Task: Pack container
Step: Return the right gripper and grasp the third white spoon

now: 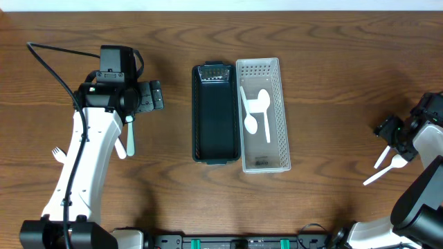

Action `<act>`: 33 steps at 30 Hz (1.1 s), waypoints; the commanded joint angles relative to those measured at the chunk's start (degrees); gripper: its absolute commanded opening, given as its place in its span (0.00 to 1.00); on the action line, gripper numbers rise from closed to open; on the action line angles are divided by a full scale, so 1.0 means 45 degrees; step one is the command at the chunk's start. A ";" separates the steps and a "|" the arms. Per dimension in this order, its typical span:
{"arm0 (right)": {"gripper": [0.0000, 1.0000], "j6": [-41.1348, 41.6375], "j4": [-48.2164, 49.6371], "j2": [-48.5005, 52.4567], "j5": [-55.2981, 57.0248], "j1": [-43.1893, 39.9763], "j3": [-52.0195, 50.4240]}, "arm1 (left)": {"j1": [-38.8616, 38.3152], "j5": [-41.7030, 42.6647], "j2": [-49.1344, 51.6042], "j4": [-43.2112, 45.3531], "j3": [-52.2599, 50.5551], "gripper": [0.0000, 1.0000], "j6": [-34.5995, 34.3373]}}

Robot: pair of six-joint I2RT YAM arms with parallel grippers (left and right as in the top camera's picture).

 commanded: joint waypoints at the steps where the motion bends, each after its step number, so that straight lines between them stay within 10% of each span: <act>1: 0.78 -0.0165 0.0126 0.0073 -0.0024 -0.0097 -0.0073 | 0.0078 -0.0160 0.0078 -0.0107 0.0282 0.98 0.0087; 15: 0.73 -0.0160 0.0131 0.1384 -0.0112 -0.0097 -0.0073 | 0.0078 -0.0160 0.0078 -0.0112 0.0282 0.98 0.0087; 26: 0.12 -0.0058 0.0223 0.1365 -0.0136 -0.0044 -0.0034 | 0.0078 -0.0160 0.0078 -0.0112 0.0282 0.98 0.0087; 33: 0.01 0.0131 -0.0073 0.0559 -0.1030 0.0500 0.0413 | 0.0078 -0.0160 0.0073 -0.0112 0.0282 0.98 0.0083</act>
